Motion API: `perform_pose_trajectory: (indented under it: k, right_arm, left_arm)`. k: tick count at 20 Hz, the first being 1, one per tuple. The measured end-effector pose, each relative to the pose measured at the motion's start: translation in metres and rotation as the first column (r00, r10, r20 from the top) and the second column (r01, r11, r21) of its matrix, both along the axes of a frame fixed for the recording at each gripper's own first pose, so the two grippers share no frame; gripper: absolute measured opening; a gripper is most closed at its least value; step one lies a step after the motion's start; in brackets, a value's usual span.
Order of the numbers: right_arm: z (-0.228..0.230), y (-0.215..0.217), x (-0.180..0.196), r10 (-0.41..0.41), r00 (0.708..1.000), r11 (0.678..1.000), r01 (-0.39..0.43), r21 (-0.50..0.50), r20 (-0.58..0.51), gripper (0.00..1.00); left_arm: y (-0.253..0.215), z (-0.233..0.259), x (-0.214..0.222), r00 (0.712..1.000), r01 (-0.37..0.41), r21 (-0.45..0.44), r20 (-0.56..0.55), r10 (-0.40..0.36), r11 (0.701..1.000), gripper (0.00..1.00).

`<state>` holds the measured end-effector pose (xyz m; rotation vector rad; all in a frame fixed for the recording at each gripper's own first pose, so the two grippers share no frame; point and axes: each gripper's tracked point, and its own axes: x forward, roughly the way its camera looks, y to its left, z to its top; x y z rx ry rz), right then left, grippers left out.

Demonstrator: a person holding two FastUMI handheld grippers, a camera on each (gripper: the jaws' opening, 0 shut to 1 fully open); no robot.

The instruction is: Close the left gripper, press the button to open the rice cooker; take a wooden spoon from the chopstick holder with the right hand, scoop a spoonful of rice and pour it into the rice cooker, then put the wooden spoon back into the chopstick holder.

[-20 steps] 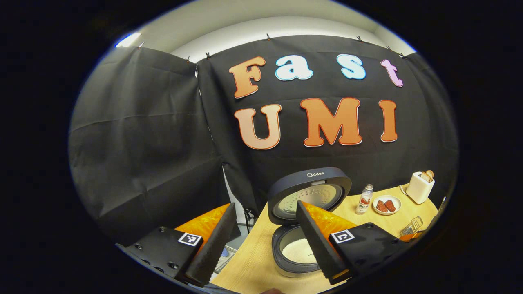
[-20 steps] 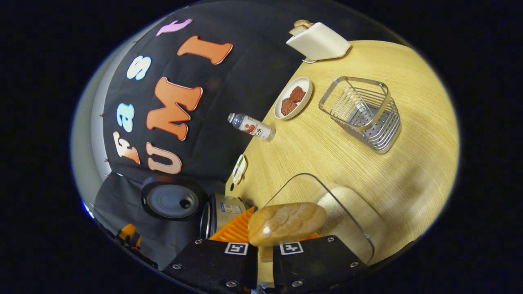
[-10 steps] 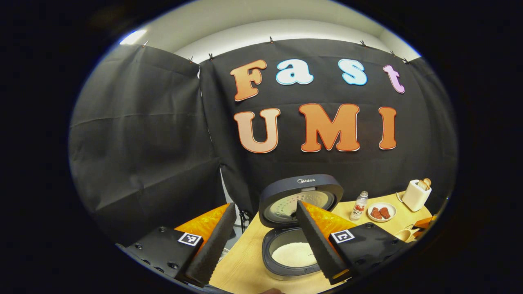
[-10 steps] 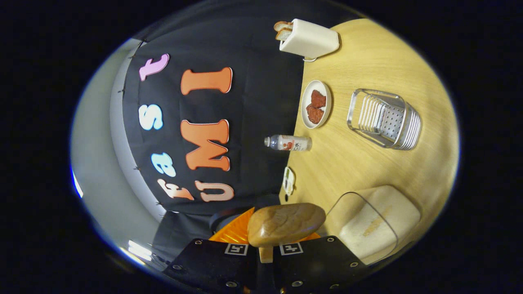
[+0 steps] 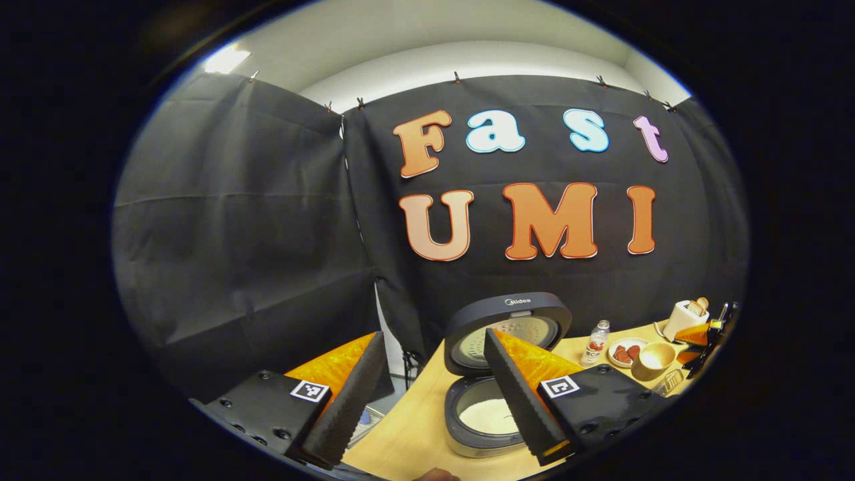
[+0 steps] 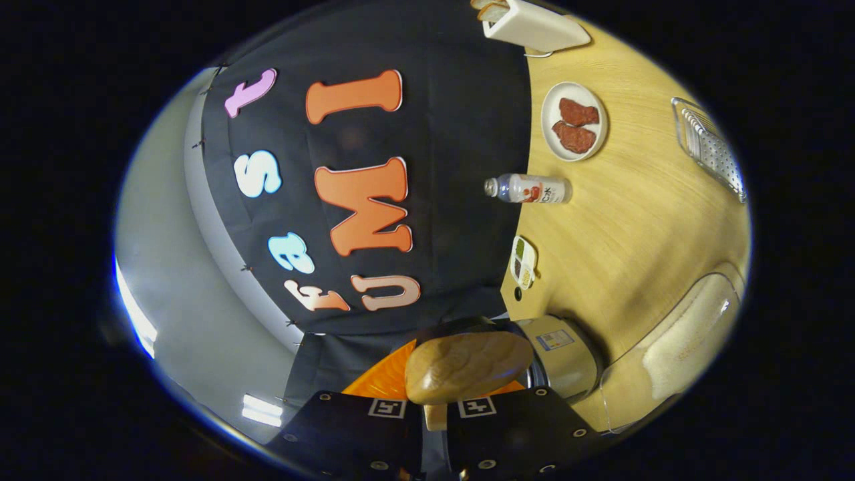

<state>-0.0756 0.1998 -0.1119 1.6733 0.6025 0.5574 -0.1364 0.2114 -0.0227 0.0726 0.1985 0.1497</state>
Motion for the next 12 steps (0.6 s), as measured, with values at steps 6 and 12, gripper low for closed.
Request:
perform_pose_trajectory:
  k: [6, 12]
  right_arm:
    - [0.034, 0.063, 0.025, 0.094, 0.993, 0.995, -0.091, -0.046, 0.065, 0.14]
    - [0.037, 0.124, 0.039, 0.198, 0.976, 0.963, -0.176, -0.203, 0.093, 0.14]
  left_arm:
    - [0.041, 0.016, -0.022, 0.997, -0.069, 0.034, 0.034, 0.067, 0.997, 0.97]
    - [0.072, 0.001, -0.041, 0.988, -0.155, -0.001, 0.01, 0.155, 0.988, 0.97]
